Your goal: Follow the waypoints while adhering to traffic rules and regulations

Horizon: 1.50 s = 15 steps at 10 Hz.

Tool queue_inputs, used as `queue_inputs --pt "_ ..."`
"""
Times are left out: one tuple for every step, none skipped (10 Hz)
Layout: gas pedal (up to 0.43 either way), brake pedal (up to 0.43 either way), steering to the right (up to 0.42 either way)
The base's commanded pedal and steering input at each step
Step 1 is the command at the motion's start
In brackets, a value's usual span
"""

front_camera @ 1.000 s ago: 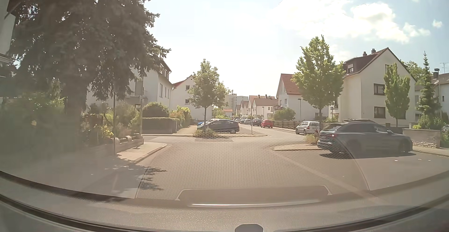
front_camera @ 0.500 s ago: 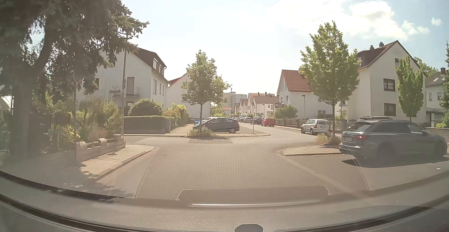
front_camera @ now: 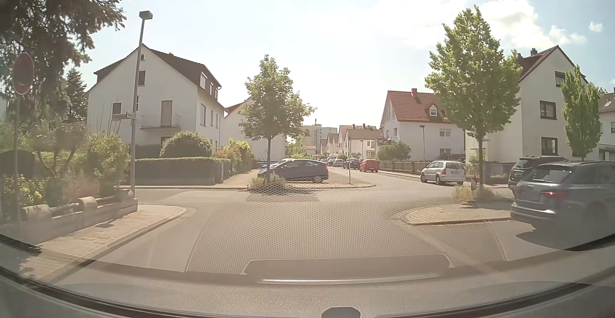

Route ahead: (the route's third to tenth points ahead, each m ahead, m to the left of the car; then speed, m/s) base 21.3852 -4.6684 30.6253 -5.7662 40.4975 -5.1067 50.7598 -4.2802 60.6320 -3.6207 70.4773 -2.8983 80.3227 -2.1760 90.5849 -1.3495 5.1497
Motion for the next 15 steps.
queue_inputs --pt "0.0 0.128 0.005" --pt "0.0 0.134 0.005" --pt "0.0 0.146 0.005" --pt "0.0 0.152 0.005" --pt "0.0 0.165 0.005" --pt "0.0 0.177 0.008" --pt "0.0 0.177 0.012" --pt "0.0 0.177 0.019" --pt "0.0 0.177 0.029" --pt "0.0 0.177 0.039" --pt "0.0 0.183 0.053" --pt "0.0 0.183 0.063" --pt "0.0 0.189 0.074" --pt "0.0 0.189 0.084" --pt "0.0 0.189 0.093"
